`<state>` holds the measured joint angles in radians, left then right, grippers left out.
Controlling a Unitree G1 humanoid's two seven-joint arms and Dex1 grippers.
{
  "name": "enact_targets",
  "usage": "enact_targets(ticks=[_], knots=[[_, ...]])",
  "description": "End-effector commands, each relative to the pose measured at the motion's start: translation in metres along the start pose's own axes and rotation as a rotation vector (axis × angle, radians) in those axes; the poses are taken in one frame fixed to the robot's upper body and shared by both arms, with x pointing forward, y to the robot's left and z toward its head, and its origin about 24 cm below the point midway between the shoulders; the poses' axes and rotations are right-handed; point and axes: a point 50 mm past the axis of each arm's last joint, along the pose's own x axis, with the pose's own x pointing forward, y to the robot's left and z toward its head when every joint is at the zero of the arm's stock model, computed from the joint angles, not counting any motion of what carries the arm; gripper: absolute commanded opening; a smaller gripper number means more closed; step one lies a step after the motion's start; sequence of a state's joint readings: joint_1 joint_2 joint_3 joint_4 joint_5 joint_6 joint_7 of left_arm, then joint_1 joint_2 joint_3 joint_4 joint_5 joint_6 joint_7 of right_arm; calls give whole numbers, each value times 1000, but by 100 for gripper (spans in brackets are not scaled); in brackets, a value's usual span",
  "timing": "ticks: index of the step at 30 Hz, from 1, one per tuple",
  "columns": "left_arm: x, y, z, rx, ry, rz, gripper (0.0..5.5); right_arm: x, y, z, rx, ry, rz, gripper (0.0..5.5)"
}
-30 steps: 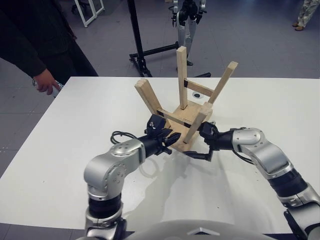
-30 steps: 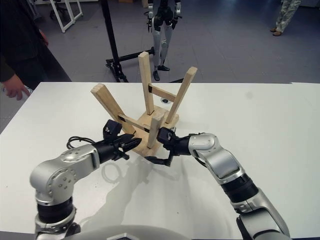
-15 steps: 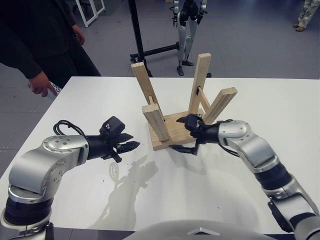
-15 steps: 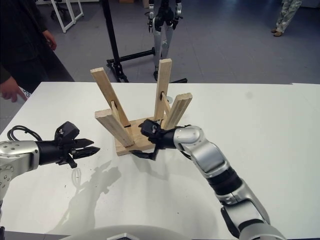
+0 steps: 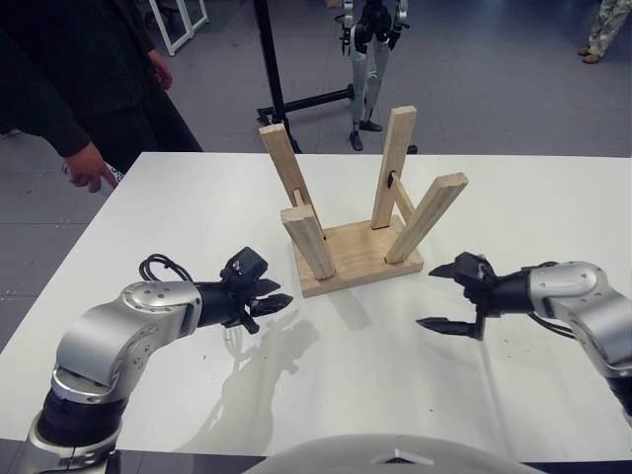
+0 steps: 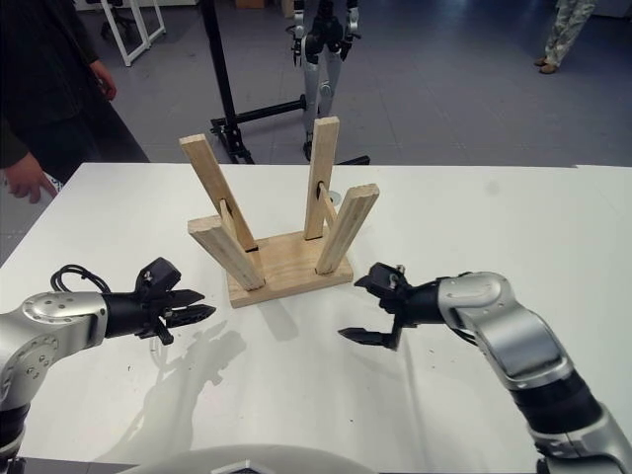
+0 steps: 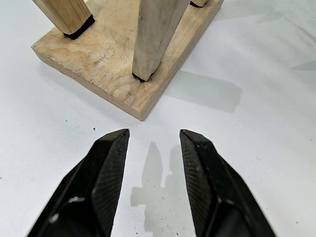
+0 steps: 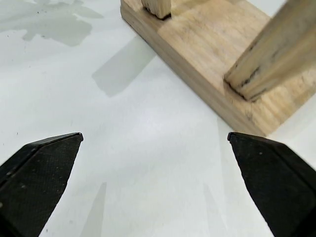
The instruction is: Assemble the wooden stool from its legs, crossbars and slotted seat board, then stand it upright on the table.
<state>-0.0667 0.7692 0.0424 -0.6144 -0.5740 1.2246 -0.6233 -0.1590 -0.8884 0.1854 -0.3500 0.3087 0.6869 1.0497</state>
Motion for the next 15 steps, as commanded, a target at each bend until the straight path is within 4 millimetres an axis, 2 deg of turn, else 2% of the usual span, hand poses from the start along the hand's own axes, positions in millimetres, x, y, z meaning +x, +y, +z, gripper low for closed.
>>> enact_targets(ticks=[1, 3, 7, 11, 15], knots=[[-6, 15, -22, -15, 114, 90, 191, -30, -12, -33, 63, 131, -42, 546], [-8, 21, -29, -16, 147, 122, 191, -35, -20, -45, 81, 171, -81, 546], [-1, 40, -43, -65, 159, 275, 191, -26, -55, -57, 118, 177, -365, 546], [33, 35, -47, -127, 108, 315, 191, 7, -71, -65, 154, 165, -516, 546], [69, 24, -39, -117, 76, 315, 191, 38, -88, -81, 208, 175, -640, 546]])
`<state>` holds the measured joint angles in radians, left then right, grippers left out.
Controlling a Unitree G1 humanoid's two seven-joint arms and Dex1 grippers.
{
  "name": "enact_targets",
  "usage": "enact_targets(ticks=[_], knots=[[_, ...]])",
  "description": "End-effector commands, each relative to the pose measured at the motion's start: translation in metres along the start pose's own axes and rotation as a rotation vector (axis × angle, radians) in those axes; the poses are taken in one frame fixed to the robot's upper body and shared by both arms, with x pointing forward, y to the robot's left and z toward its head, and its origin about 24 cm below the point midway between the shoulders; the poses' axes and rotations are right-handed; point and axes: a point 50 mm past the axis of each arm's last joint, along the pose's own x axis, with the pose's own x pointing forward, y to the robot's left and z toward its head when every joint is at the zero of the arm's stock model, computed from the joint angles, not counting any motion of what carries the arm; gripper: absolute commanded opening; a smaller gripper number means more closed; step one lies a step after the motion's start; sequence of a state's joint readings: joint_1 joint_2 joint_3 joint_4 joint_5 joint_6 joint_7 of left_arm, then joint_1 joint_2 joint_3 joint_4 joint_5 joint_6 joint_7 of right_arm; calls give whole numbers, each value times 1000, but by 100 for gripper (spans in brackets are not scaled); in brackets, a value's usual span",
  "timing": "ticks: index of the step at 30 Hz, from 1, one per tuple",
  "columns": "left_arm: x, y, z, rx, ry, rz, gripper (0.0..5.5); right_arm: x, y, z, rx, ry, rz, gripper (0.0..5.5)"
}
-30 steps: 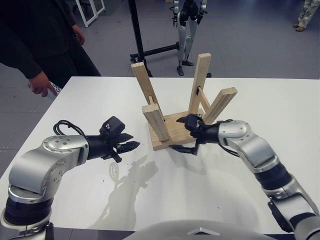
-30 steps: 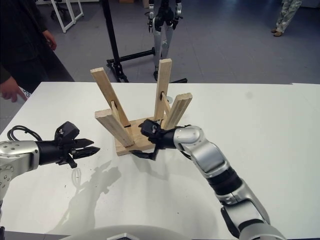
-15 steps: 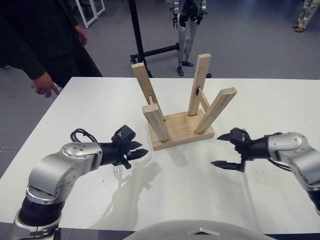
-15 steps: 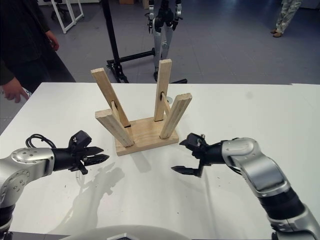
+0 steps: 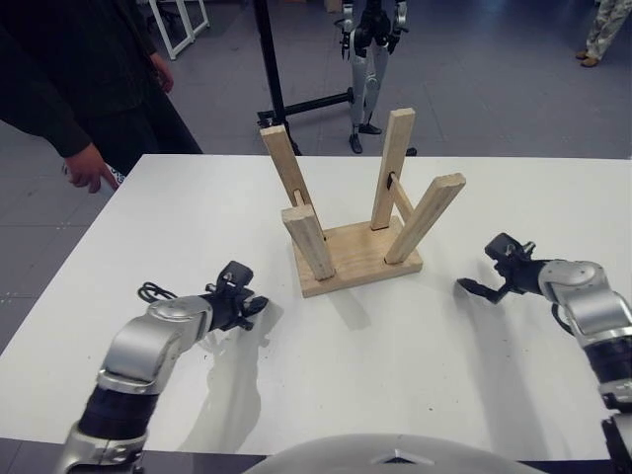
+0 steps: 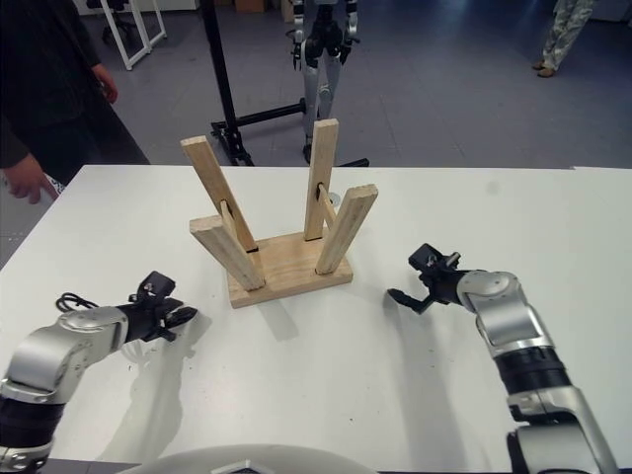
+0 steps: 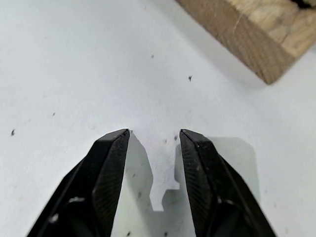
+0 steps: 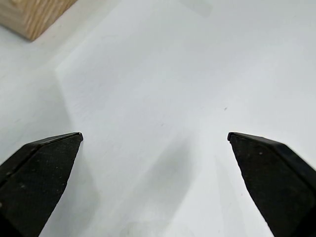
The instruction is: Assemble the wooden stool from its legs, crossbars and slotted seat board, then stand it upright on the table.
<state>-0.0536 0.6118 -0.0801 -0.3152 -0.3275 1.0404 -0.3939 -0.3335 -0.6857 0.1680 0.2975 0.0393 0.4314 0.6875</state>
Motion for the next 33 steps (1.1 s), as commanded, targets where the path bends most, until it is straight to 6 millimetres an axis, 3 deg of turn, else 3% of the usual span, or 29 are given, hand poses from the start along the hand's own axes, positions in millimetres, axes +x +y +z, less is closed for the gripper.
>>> enact_targets(ticks=[1, 6, 9, 12, 15, 18, 22, 25, 27, 29, 31, 33], knots=[[28, -20, 2, -2, 7, 5, 191, 36, 5, -22, 37, 86, -98, 546], [37, -32, 4, 2, 0, -4, 191, 66, 22, 5, 26, 5, -48, 546], [38, -32, 2, 6, 2, -3, 191, 75, 54, 25, -1, -90, 112, 546], [37, -29, 3, 15, 1, 1, 191, 63, 79, 35, -38, -153, 248, 546], [35, -17, 2, 23, 1, 25, 191, 43, 87, 35, -72, -159, 300, 546], [33, -10, 4, 34, -1, 39, 191, 36, 83, 34, -78, -140, 284, 546], [30, -7, 3, 38, 5, 36, 191, 28, 57, 26, -67, -99, 183, 546], [18, 10, -5, 13, 23, 90, 191, 15, 28, 21, -41, -81, 91, 546], [4, 34, -4, -12, 3, 174, 191, 7, 14, 26, 15, -116, 26, 524], [-11, 58, 5, -38, -41, 271, 191, 3, 7, 31, 84, -161, -39, 485], [-28, 76, 25, -62, -127, 360, 154, 2, 6, 35, 168, -210, -108, 439], [-43, 80, 52, -92, -246, 382, 110, 3, 13, 41, 227, -252, -120, 388]])
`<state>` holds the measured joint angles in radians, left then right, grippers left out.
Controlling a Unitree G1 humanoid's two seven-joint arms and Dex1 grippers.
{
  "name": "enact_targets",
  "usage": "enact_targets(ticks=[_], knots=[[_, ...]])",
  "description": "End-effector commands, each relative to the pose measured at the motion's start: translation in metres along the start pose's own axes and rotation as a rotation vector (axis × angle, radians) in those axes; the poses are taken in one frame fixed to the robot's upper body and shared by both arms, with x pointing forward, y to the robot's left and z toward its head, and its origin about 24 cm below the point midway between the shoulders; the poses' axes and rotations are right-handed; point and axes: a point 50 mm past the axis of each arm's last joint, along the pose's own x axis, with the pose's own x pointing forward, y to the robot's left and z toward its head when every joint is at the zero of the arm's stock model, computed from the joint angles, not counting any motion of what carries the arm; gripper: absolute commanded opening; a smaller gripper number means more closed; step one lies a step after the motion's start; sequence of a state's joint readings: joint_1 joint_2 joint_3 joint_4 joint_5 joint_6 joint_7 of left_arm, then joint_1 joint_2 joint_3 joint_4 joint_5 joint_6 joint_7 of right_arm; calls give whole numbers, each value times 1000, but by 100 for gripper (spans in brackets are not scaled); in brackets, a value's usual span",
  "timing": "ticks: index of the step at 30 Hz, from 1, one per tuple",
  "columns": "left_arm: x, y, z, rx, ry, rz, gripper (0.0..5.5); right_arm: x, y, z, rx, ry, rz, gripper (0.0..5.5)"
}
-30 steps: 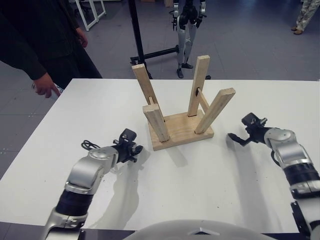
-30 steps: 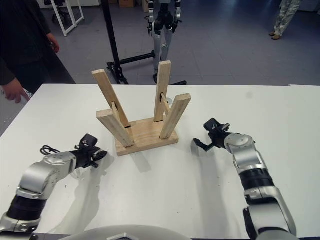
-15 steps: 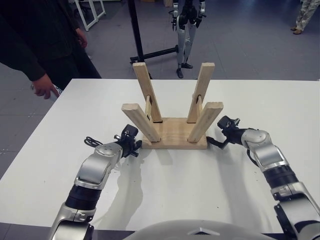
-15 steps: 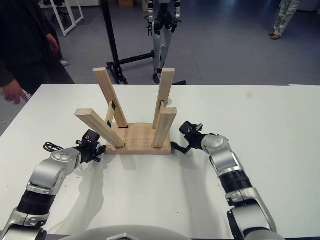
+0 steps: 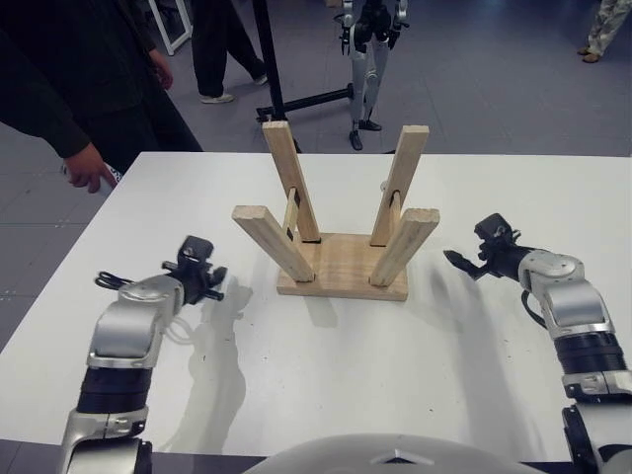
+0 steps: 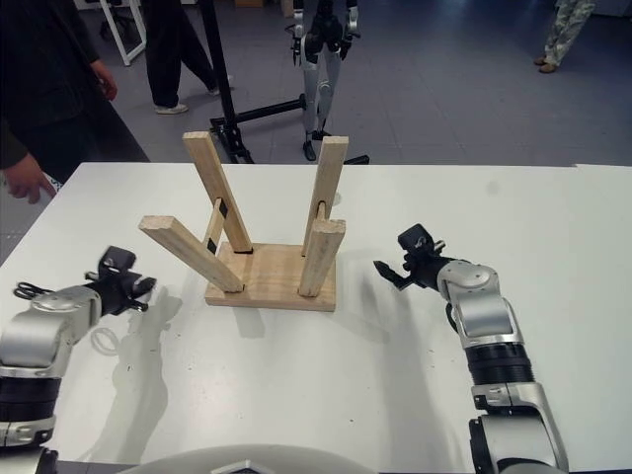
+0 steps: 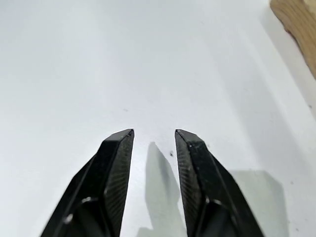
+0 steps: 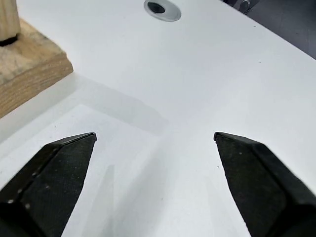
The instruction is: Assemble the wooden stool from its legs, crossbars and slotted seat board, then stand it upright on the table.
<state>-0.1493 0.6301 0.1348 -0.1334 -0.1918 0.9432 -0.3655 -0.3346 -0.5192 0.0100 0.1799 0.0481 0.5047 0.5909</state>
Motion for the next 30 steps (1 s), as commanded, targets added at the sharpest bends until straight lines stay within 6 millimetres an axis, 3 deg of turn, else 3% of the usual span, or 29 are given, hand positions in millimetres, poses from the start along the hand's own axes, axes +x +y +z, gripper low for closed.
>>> enact_targets(ticks=[1, 5, 13, 19, 23, 27, 30], knots=[[-18, 11, 52, -68, -193, 44, 88, 2, 12, 14, 102, -82, -5, 364], [-38, 0, 90, -133, -336, -17, 84, 1, 38, 29, 124, -133, 151, 326], [-68, -34, 145, -195, -485, -255, 84, 26, 85, 10, 63, -57, 302, 326], [-96, -58, 178, -253, -599, -400, 84, 38, 87, -6, 66, -34, 277, 326], [-110, -80, 183, -270, -697, -537, 84, 37, 85, -9, 64, -30, 269, 326], [-119, -79, 185, -261, -734, -542, 84, 36, 85, -9, 67, -33, 268, 326], [-140, -70, 206, -263, -843, -533, 84, 36, 85, -9, 67, -33, 267, 326]])
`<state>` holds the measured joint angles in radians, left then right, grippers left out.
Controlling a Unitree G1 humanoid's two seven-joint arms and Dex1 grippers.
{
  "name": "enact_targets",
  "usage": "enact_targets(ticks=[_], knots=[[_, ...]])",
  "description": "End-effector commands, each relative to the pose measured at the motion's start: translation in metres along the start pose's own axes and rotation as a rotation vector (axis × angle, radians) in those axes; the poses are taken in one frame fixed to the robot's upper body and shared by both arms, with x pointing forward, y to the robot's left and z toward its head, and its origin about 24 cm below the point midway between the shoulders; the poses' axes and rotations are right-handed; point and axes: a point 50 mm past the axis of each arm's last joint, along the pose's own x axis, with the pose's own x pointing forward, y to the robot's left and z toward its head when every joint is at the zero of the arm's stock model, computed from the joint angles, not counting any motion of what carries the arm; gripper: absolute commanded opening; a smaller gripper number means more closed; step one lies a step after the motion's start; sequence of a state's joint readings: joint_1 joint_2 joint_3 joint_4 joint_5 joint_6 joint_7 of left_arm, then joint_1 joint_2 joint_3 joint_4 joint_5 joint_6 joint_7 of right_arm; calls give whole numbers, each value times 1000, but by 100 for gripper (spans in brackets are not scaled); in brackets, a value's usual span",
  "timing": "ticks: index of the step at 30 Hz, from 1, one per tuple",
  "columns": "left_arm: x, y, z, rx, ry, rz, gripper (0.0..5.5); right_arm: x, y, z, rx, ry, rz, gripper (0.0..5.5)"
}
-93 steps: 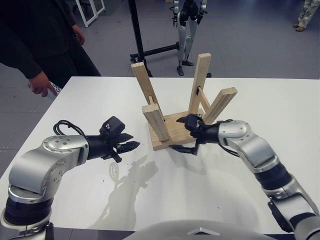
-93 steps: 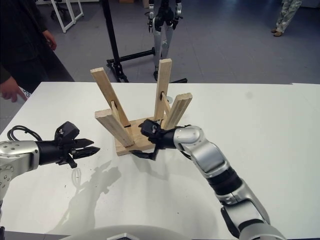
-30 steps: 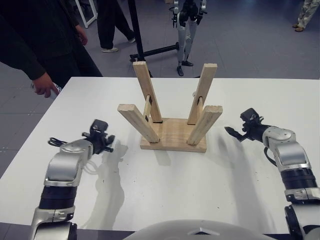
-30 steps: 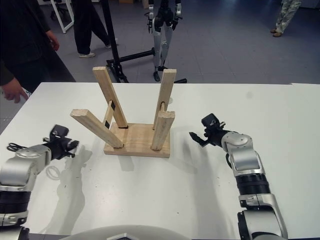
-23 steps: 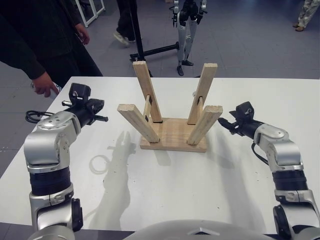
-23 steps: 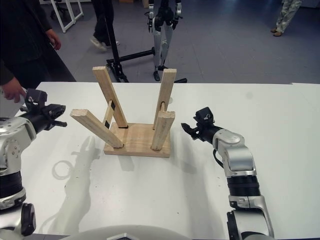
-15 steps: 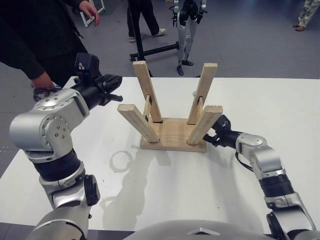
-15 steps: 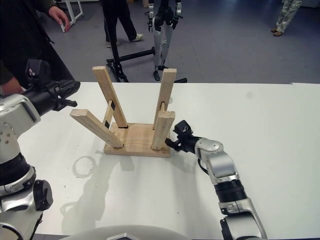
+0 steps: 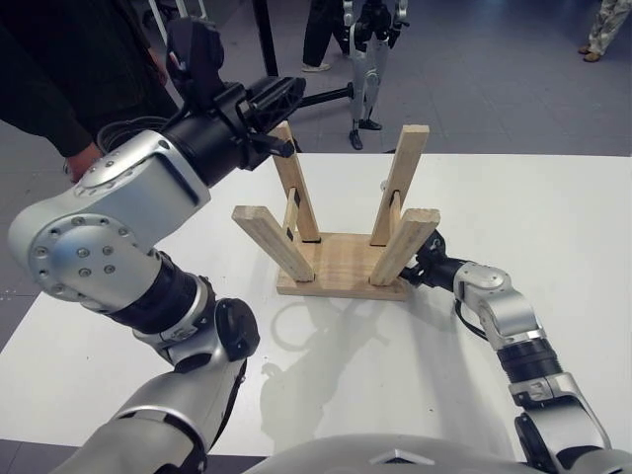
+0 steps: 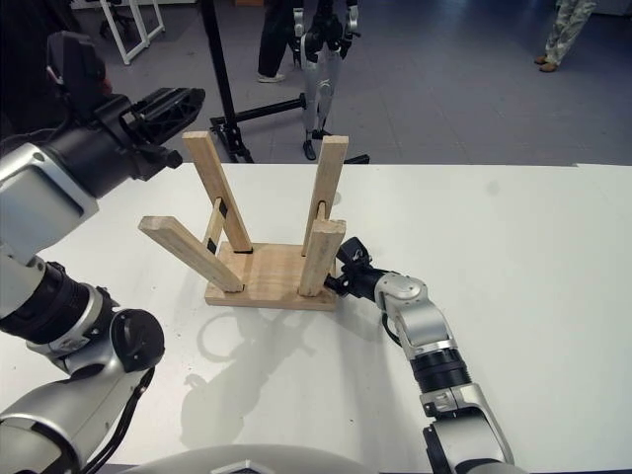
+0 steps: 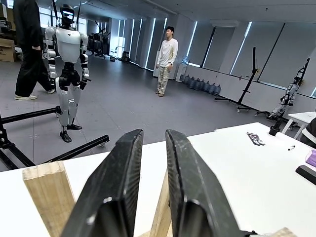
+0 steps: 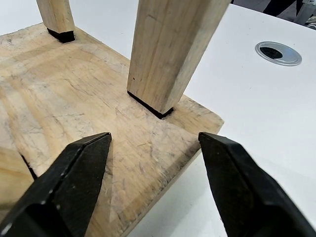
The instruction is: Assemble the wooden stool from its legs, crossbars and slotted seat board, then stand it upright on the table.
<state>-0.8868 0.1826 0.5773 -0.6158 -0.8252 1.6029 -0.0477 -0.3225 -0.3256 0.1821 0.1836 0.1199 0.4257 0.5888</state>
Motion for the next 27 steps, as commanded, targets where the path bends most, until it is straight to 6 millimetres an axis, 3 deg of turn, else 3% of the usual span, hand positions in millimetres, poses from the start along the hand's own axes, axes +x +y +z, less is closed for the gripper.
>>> enact_targets(ticks=[1, 3, 4, 7, 9, 10, 12, 15, 17, 20, 22, 23, 25, 27], knots=[[-2, -12, 41, 44, -129, -45, 84, -3, -1, -17, 17, 82, -21, 326], [-2, -17, 36, 41, -111, -105, 84, -3, -1, -18, 15, 85, -20, 326], [-2, -12, 15, 13, -27, -125, 84, -3, -1, -18, 14, 86, -19, 326], [-23, 5, -78, -153, 340, -139, 84, -3, -2, -16, 9, 86, -19, 326], [-36, 15, -115, -256, 480, -68, 84, -3, -4, -14, 3, 85, -18, 326], [-36, 23, -123, -284, 490, 5, 84, -3, -4, -13, 0, 83, -16, 326], [-21, 32, -112, -291, 363, 100, 84, -4, -1, -13, -4, 87, -4, 326], [6, 18, -58, -255, 99, 17, 84, -4, 2, -17, -4, 98, 6, 326], [16, -5, -11, -250, -77, -138, 84, -5, 2, -18, -2, 101, 5, 326], [8, -38, 51, -338, -294, -407, 84, -5, 0, -17, 1, 95, -4, 326], [-9, -42, 81, -356, -403, -506, 84, -8, -5, -13, 3, 76, -19, 326], [-17, -40, 89, -339, -426, -530, 84, -10, -8, -11, 5, 67, -27, 326], [-28, -15, 82, -164, -331, -421, 124, -23, -21, -2, 21, 40, -56, 369], [-42, 38, 57, -83, -168, -242, 154, -46, -40, 9, 28, 13, -101, 407]])
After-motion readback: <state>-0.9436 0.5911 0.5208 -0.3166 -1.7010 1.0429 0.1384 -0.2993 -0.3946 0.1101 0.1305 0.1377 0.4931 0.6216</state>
